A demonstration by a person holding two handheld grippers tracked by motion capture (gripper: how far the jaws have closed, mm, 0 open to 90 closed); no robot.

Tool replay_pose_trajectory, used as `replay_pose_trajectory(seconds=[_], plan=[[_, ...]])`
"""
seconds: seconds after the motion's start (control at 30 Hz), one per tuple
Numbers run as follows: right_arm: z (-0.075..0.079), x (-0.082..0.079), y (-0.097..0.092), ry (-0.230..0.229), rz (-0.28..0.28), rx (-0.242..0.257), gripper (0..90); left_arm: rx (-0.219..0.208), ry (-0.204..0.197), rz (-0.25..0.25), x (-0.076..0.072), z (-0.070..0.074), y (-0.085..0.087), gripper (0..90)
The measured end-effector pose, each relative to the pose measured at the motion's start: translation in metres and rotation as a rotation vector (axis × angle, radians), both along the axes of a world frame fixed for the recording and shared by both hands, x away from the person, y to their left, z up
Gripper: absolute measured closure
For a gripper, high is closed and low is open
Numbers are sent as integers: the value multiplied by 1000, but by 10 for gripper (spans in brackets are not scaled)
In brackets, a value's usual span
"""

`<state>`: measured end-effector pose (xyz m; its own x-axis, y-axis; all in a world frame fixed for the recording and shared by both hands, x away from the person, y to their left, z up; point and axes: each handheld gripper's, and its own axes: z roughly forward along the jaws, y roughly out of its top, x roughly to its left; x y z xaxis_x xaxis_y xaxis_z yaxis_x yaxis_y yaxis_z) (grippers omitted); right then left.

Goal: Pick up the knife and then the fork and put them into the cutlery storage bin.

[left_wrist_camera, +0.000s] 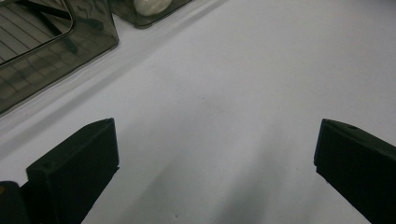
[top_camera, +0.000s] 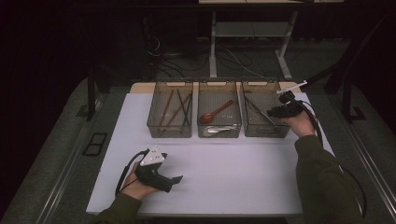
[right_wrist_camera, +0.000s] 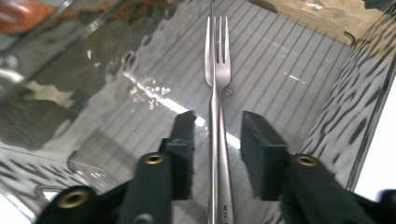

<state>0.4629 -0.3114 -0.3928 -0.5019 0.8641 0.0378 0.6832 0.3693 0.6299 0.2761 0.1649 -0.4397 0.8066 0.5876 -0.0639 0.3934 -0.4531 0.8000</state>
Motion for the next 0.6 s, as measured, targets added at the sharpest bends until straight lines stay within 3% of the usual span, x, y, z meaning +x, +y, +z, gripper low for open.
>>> replay_pose_trajectory(seconds=[0.23,0.43,0.6], plan=[[9,-7,-7,-37,7,101,410,-3,6,-4,1,-1,1,0],[18,-18,-6,-87,35,133,296,-9,12,5,3,-2,4,0],[22,-33,0,-140,59,112,228,-25,17,17,4,-2,6,0]])
